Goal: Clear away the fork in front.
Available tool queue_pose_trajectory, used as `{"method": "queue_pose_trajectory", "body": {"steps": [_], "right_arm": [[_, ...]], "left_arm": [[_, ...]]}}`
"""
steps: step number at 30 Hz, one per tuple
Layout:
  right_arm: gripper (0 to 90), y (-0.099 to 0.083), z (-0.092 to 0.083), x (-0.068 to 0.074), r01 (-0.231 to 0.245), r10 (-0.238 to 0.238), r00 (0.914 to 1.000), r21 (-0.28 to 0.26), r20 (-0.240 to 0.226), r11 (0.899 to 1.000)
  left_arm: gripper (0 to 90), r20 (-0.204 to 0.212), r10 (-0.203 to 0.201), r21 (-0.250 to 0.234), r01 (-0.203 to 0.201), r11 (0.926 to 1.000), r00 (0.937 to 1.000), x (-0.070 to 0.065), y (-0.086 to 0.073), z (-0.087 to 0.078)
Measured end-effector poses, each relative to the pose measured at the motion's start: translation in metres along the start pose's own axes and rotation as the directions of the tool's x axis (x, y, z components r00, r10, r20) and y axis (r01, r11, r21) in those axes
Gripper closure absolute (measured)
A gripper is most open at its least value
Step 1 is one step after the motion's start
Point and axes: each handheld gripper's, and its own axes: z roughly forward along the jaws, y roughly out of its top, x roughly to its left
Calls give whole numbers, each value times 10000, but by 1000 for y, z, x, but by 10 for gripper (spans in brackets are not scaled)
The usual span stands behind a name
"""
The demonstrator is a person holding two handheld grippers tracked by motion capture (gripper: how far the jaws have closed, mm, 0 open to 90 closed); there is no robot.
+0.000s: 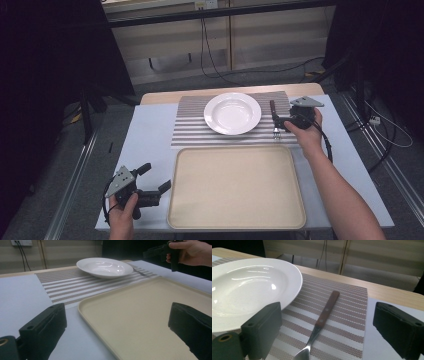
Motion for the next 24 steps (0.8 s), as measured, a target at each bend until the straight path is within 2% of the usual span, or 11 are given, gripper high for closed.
{"method": "queue_pose_trajectory", "body": {"steps": [1,4,7,12,13,14,15,17,19,24], "right_arm": [[128,0,3,-1,-97,97,9999,-39,-32,9999],[142,0,7,-1,-188,189,9998,61,-84,9998],[191,0,13,-1,-48,52,9998,251,-170,9997],[270,-1,22,-1,84,-82,10000,527,-41,9986],[319,-1,25,-2,95,-95,10000,654,-6,9978],[319,-1,25,-2,95,-95,10000,654,-6,9978],[366,0,28,-5,-152,150,9999,799,32,9967],[394,0,30,-6,-223,223,9998,882,8,9958],[463,1,34,-7,-475,489,9988,1060,-101,9932],[526,0,41,-5,-469,495,9987,1555,-124,9867]], "left_arm": [[19,8,40,16,-40,10000,10000,0,0,0],[19,8,29,19,-29,10000,10000,0,0,0],[19,9,82,65,-82,9999,10000,-1,0,1],[20,-16,190,99,-189,9998,9998,-1,0,1],[19,-25,165,105,-164,9998,9999,-1,0,1],[19,-40,189,116,-188,9998,9998,-1,0,1],[20,-47,241,117,-240,9996,9997,-2,0,1],[20,-44,228,105,-227,9997,9997,-2,0,1],[20,-54,291,139,-290,9995,9996,-2,0,1],[21,-37,308,155,-308,9994,9995,-3,0,2]]}}
